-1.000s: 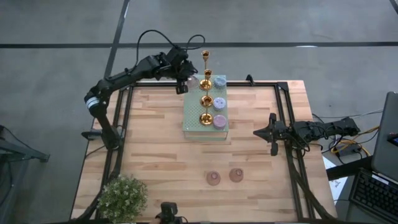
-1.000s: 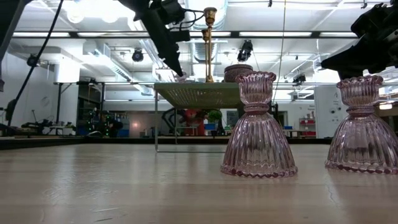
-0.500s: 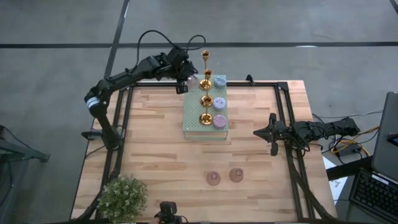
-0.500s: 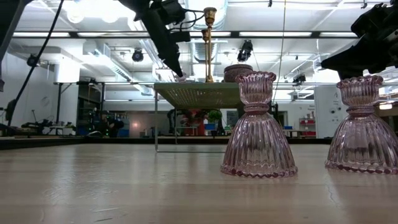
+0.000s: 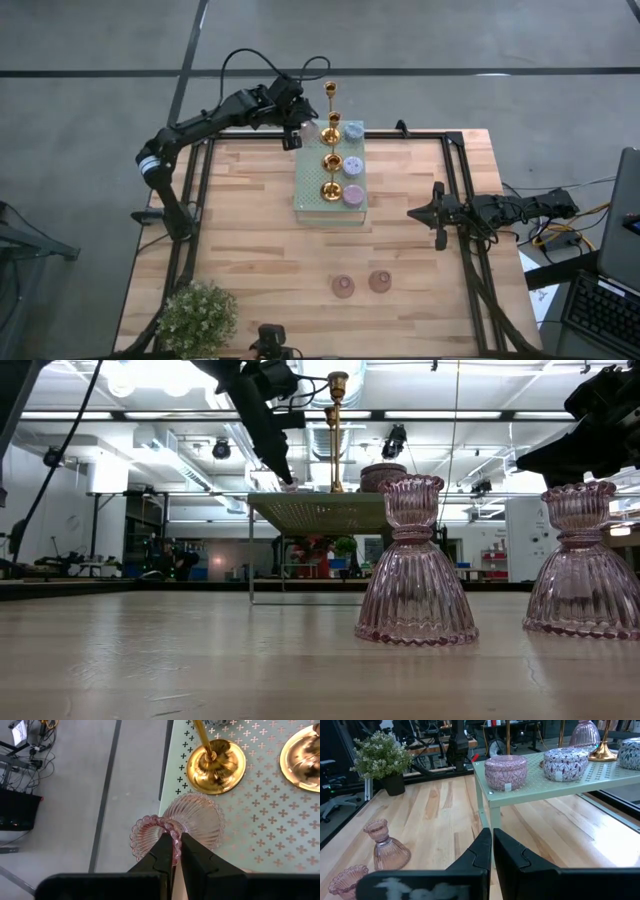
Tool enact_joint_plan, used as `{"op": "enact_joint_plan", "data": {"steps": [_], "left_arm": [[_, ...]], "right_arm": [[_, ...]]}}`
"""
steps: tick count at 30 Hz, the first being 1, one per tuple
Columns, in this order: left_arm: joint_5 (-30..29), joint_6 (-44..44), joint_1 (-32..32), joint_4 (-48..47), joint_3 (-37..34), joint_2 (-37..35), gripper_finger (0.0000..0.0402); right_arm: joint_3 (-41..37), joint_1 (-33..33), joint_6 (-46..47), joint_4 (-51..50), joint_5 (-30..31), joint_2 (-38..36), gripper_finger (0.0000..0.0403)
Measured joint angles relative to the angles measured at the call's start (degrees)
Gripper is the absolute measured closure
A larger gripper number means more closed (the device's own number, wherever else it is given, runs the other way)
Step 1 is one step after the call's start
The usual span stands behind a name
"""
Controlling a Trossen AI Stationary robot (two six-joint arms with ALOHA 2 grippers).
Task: Pick & Place candle stick holders
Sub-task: Put the top pink glass candle holder on the shelf
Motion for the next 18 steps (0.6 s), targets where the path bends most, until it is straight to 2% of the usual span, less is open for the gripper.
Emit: {"op": "enact_joint_plan", "data": {"steps": [12, 18], "left_arm": [[0.55, -0.04, -0.02, 0.76, -0.19, 0.02, 0.0376], [0.63, -0.12, -0.02, 0.78, -0.22, 0.07, 0.0351]], "right_arm": [[0.01, 0.00, 0.00, 0.00, -0.01, 0.00, 0.0390], [0.01, -0.01, 0.00, 0.00, 0.01, 0.00, 0.0390]]}}
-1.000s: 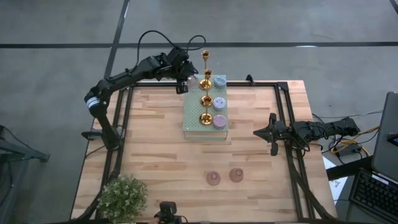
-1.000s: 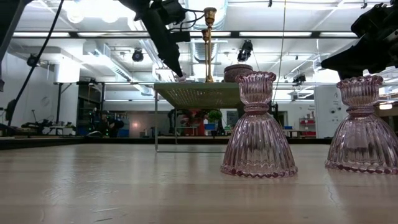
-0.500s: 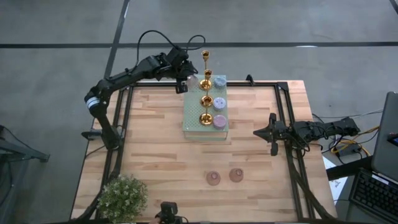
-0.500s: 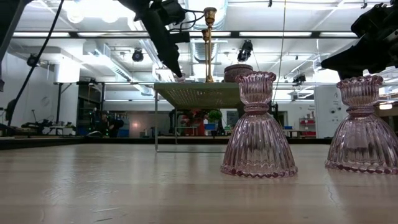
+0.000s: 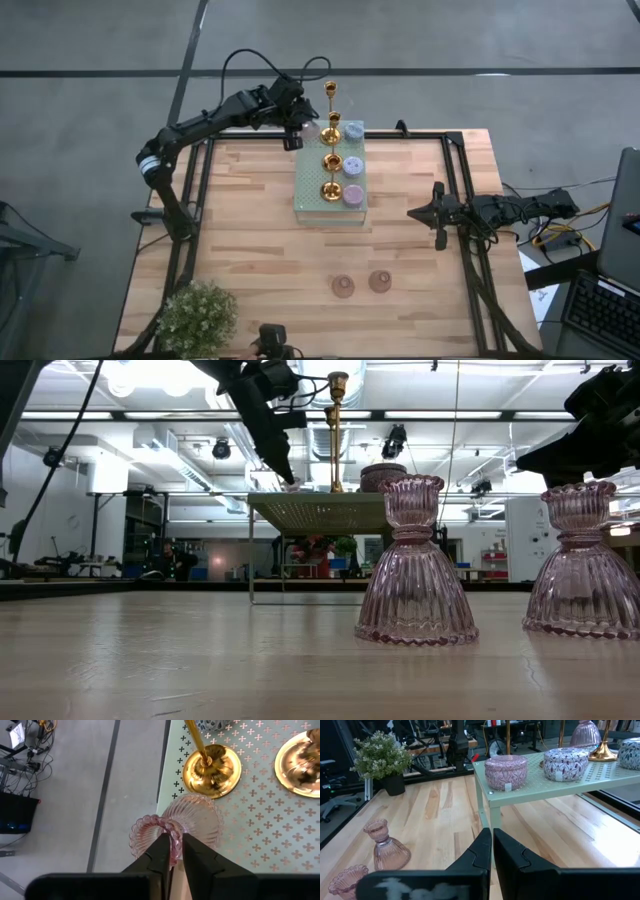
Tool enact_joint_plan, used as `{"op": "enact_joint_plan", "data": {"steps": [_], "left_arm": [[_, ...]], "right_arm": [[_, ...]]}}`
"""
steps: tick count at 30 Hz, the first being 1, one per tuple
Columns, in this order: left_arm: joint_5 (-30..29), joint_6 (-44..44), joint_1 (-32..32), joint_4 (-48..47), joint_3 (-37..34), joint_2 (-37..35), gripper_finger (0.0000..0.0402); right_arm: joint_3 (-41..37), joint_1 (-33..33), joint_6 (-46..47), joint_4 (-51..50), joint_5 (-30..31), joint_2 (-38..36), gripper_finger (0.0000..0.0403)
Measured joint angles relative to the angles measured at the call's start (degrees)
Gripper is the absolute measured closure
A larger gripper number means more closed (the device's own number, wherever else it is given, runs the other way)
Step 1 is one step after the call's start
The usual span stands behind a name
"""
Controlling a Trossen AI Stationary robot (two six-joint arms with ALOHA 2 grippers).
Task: Pick & Place candle stick holders
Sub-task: Put the top pink glass candle holder on the shelf
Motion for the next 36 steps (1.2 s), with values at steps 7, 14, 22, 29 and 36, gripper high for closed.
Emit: {"op": "enact_joint_plan", "data": {"steps": [7, 14, 22, 29, 36], "left_arm": [[-0.14, -0.13, -0.02, 0.35, -0.67, 0.02, 0.0323], [-0.62, 0.47, -0.02, 1.21, -0.76, 0.02, 0.0315], [-0.40, 0.56, -0.10, 3.22, -0.79, 0.02, 0.0312], [0.38, -0.52, -0.11, 3.21, -0.79, 0.04, 0.0307], [3.50, -1.45, -0.11, 3.84, -0.79, 0.42, 0.0307]], "right_arm": [[-0.01, 0.02, 0.00, -0.02, 0.00, 0.00, 0.0390], [0.00, 0.02, 0.00, 0.00, 0.00, 0.00, 0.0390], [-0.01, 0.01, -0.01, 0.00, 0.00, 0.00, 0.0390], [0.00, 0.02, 0.00, 0.00, 0.00, 0.00, 0.0390], [0.00, 0.01, -0.01, 0.00, -0.01, 0.00, 0.0390]]}}
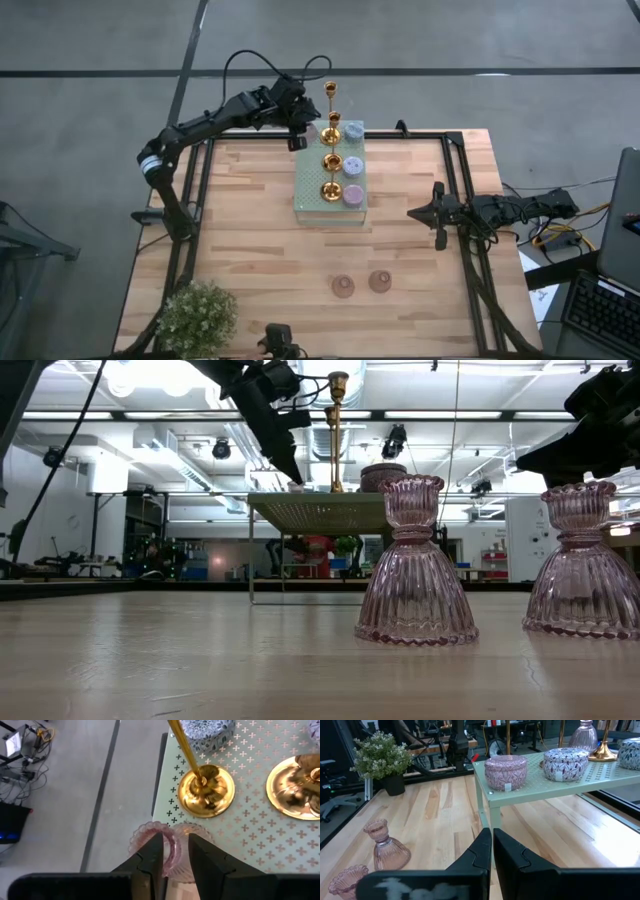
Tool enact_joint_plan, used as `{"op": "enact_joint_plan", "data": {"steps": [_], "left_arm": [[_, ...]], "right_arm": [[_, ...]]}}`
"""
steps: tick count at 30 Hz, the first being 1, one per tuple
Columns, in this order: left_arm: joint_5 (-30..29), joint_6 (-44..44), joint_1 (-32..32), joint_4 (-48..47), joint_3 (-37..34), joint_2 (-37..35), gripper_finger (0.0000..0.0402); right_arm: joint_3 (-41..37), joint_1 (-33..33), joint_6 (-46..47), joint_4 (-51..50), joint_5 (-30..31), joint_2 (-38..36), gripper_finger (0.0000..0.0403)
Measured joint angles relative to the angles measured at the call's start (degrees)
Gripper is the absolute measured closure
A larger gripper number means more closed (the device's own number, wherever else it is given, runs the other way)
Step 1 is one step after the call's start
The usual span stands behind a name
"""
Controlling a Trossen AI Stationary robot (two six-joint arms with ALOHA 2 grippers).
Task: Pick & Place candle stick holders
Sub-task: Put the top pink glass candle holder on the shelf
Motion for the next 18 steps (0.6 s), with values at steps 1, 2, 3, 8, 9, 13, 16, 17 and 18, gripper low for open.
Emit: {"op": "enact_joint_plan", "data": {"steps": [1, 2, 3, 8, 9, 13, 16, 17, 18], "left_arm": [[0.00, -0.03, 0.00, 0.10, 0.00, 0.00, 0.0307], [0.00, -0.12, 0.00, 0.36, 0.00, 0.00, 0.0307], [0.00, -0.13, 0.00, 0.54, 0.00, 0.00, 0.0307], [0.17, -0.13, -0.02, 0.59, 0.00, 0.00, 0.0307], [0.49, -0.13, 0.00, 0.89, 0.00, 0.00, 0.0307], [1.86, -0.21, -0.09, 2.38, 0.00, 0.00, 0.0307], [2.84, -0.35, -0.09, 2.86, 0.00, 0.00, 0.0307], [2.91, -0.35, -0.09, 2.95, 0.00, 0.00, 0.0307], [2.89, -0.35, -0.09, 2.96, 0.00, 0.00, 0.0307]], "right_arm": [[0.00, 0.01, 0.01, 0.00, 0.01, 0.00, 0.0390], [0.00, -0.01, 0.01, 0.00, 0.01, 0.00, 0.0390], [-0.01, 0.00, 0.01, 0.00, 0.00, 0.00, 0.0390], [-0.02, 0.00, 0.01, 0.00, 0.01, 0.00, 0.0390], [0.00, 0.01, 0.01, 0.00, 0.01, 0.00, 0.0390], [0.00, -0.01, -0.02, 0.00, 0.01, 0.00, 0.0390], [0.00, 0.01, 0.01, 0.00, 0.01, 0.00, 0.0390], [-0.01, 0.00, 0.01, 0.00, 0.01, 0.00, 0.0390], [-0.01, -0.01, 0.01, 0.00, 0.01, 0.00, 0.0390]]}}
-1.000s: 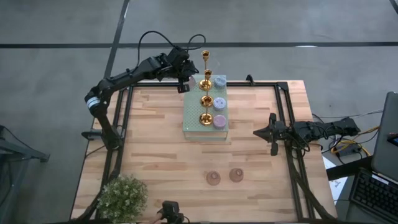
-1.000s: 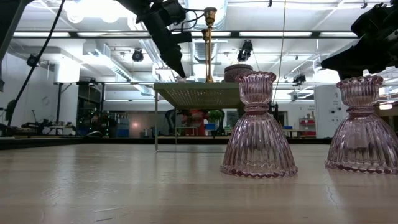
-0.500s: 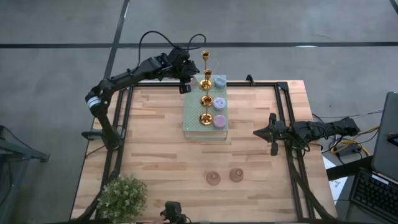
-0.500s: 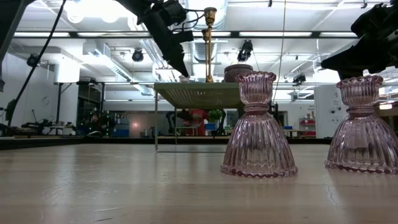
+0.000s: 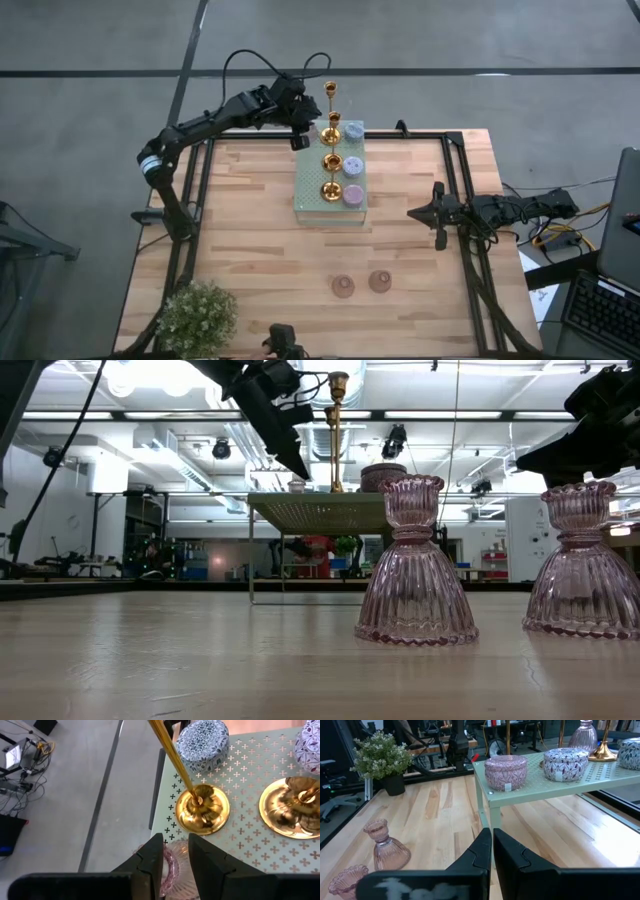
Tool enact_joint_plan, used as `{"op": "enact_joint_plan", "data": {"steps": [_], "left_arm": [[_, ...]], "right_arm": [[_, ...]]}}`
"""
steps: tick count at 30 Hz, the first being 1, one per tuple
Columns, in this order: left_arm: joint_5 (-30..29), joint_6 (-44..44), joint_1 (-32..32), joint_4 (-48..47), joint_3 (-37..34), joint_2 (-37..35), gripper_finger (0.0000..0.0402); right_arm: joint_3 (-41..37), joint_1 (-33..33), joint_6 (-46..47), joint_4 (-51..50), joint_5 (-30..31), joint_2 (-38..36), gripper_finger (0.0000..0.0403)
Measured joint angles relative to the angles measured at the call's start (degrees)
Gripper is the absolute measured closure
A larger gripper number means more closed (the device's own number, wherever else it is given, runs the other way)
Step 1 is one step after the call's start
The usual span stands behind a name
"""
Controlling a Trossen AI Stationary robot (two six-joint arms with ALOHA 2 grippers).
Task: Pick & Place candle stick holders
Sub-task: Put the top pink glass candle holder on the shelf
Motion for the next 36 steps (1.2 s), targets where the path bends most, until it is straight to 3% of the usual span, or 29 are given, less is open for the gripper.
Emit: {"op": "enact_joint_plan", "data": {"steps": [15, 21, 27, 36], "left_arm": [[-1.78, 0.53, 0.07, -0.86, 0.02, -3.94, 0.0307], [-11.95, -0.49, 1.01, -5.43, -0.11, -4.99, 0.0308], [-13.09, -0.85, 1.46, -5.23, -5.20, -4.61, 0.0320], [-13.28, 0.68, 1.58, 5.26, -12.57, -4.52, 0.0323]], "right_arm": [[0.01, 0.00, 0.00, -0.02, 0.00, 0.00, 0.0390], [0.00, 0.02, 0.00, -0.02, -0.01, -0.01, 0.0390], [0.01, 0.02, 0.00, -0.02, -0.02, -0.02, 0.0390], [-0.01, 0.00, 0.00, -0.02, 0.00, -0.01, 0.0390]]}}
